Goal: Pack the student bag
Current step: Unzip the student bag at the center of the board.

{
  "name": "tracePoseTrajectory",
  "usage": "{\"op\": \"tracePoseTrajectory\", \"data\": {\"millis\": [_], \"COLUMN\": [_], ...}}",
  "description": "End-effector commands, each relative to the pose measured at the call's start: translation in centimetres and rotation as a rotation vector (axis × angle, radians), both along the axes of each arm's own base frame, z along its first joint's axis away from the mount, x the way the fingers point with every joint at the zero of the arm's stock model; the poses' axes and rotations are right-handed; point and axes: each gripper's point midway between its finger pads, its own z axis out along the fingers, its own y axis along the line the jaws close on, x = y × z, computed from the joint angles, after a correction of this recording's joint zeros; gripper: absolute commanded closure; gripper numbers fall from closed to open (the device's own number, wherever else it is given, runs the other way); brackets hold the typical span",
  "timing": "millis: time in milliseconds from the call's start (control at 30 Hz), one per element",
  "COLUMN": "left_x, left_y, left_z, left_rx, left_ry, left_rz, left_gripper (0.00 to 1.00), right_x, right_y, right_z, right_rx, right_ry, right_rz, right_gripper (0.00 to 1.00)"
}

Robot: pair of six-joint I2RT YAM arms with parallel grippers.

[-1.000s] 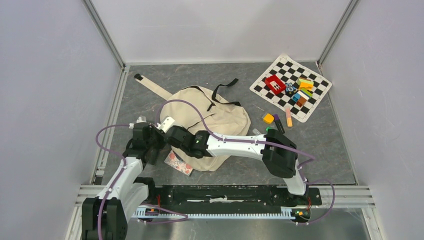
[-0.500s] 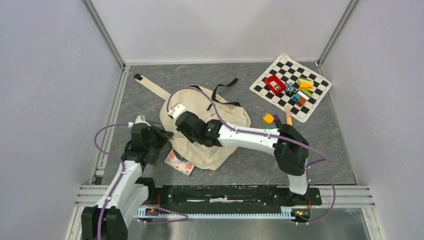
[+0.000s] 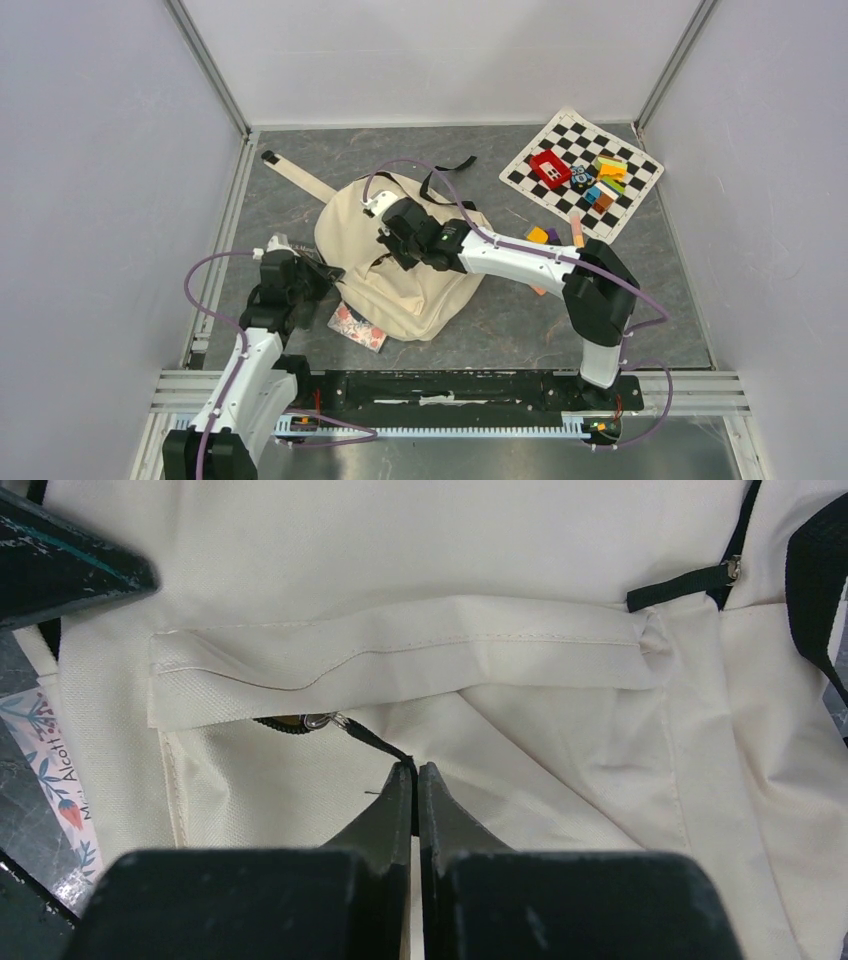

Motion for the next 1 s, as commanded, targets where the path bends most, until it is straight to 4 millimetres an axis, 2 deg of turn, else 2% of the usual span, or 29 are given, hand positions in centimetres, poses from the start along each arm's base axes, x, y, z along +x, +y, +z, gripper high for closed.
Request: {"op": "tracePoseTrajectory", "data": {"millis": [0,100,300,500,600,733,800,867,900,933,967], "left_x": [-0.6,-0.6,-0.7,-1.4,-1.7,-1.8,-1.5,-1.2,-1.0,-0.7,-0.5], "left_y": [2.4,2.5,2.7,3.5,3.5,3.7,3.5,3.3,3.2,3.0,2.7], "left_z": [-1.0,-0.7,-0.2,-0.4,-0.6,0.3,1.5,3.4,4.2,5.4,6.2], "left_rx": [0.115,0.115,0.105,0.15,0.157,0.192,0.195,0.205,0.217,0.223,0.231], "left_ry": [0.028,0.023,0.024,0.044,0.052,0.026,-0.006,-0.045,-0.061,-0.088,-0.104], "left_rz": [0.058,0.061,0.082,0.095,0.084,0.065,0.049,0.02,0.001,-0.018,-0.044], "left_gripper": [0.98,0.98,0.98,0.98,0.98,0.97,0.8,0.49,0.37,0.28,0.24], "right_x": [1.6,2.0,4.1,7.4,8.3,8.2,8.0,7.4,7.1,6.9,6.6], "right_y": [-2.6,-3.5,-7.1,-11.8,-12.4,-11.9,-11.5,-10.9,-10.6,-10.3,-10.0], "right_z": [1.0,0.5,-1.2,-0.2,0.3,0.4,0.4,0.6,0.8,1.0,1.2], "right_rx": [-0.058,-0.097,-0.179,-0.222,-0.222,-0.213,-0.192,-0.152,-0.131,-0.11,-0.088], "right_ry": [-0.066,-0.09,-0.097,-0.138,-0.145,-0.14,-0.121,-0.1,-0.092,-0.087,-0.081], "right_rz": [-0.058,-0.089,-0.2,-0.302,-0.282,-0.253,-0.246,-0.222,-0.209,-0.196,-0.181], "right_gripper": [1.0,1.0,1.0,1.0,1.0,1.0,1.0,1.0,1.0,1.0,1.0]}}
